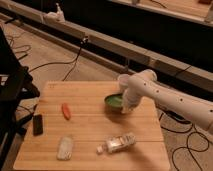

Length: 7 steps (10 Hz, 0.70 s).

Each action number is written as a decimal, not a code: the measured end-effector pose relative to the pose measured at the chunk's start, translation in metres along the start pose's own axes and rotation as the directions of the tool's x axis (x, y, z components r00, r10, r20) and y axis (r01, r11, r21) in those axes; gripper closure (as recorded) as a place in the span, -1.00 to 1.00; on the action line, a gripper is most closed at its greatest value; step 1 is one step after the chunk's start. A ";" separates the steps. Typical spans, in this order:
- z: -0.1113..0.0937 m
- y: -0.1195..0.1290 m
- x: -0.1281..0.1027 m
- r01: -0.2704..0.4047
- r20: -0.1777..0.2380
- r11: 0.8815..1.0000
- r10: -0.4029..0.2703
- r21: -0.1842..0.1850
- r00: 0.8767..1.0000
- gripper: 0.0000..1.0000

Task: Drag the ceramic bowl in a circle

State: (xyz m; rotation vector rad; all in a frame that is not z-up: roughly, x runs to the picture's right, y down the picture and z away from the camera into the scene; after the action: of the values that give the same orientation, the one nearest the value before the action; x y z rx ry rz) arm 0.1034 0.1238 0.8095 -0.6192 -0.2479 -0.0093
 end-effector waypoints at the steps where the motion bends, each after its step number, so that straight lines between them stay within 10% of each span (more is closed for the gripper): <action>1: 0.006 -0.001 -0.017 0.037 0.022 0.999 -0.037 -0.010 0.999 1.00; 4: 0.014 0.021 -0.050 0.088 0.082 0.996 -0.086 -0.026 0.993 1.00; 7: 0.012 0.067 -0.034 0.020 0.066 0.997 -0.016 -0.071 0.998 1.00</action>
State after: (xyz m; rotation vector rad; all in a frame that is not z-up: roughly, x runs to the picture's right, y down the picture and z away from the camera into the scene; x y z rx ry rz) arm 0.0734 0.1834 0.7726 -0.6891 -0.3172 -0.0153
